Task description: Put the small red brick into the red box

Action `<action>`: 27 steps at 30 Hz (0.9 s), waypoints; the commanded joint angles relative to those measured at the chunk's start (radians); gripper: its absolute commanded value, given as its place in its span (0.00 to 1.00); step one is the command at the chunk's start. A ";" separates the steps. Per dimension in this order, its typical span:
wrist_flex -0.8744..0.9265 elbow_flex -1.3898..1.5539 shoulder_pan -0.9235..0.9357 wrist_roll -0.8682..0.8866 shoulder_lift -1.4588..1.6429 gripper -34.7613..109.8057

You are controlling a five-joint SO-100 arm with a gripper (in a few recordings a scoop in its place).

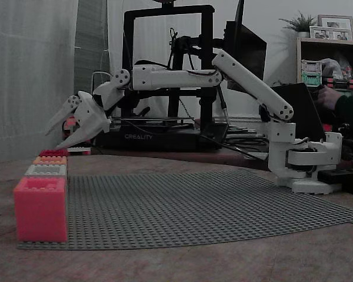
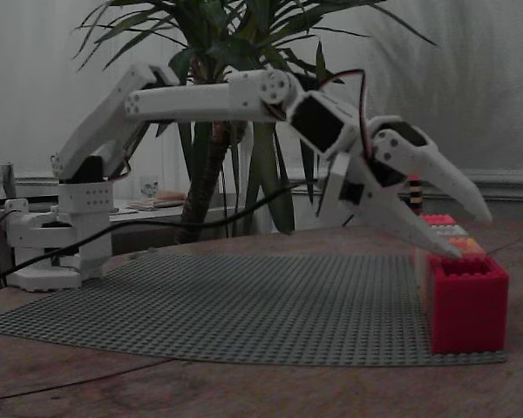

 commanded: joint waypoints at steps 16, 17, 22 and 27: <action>-0.028 1.525 -0.218 -0.252 1.378 0.24; -0.028 1.611 -0.224 -0.258 1.440 0.24; -0.017 1.985 -0.244 -0.259 1.778 0.24; 0.141 2.183 -0.267 -0.201 2.074 0.24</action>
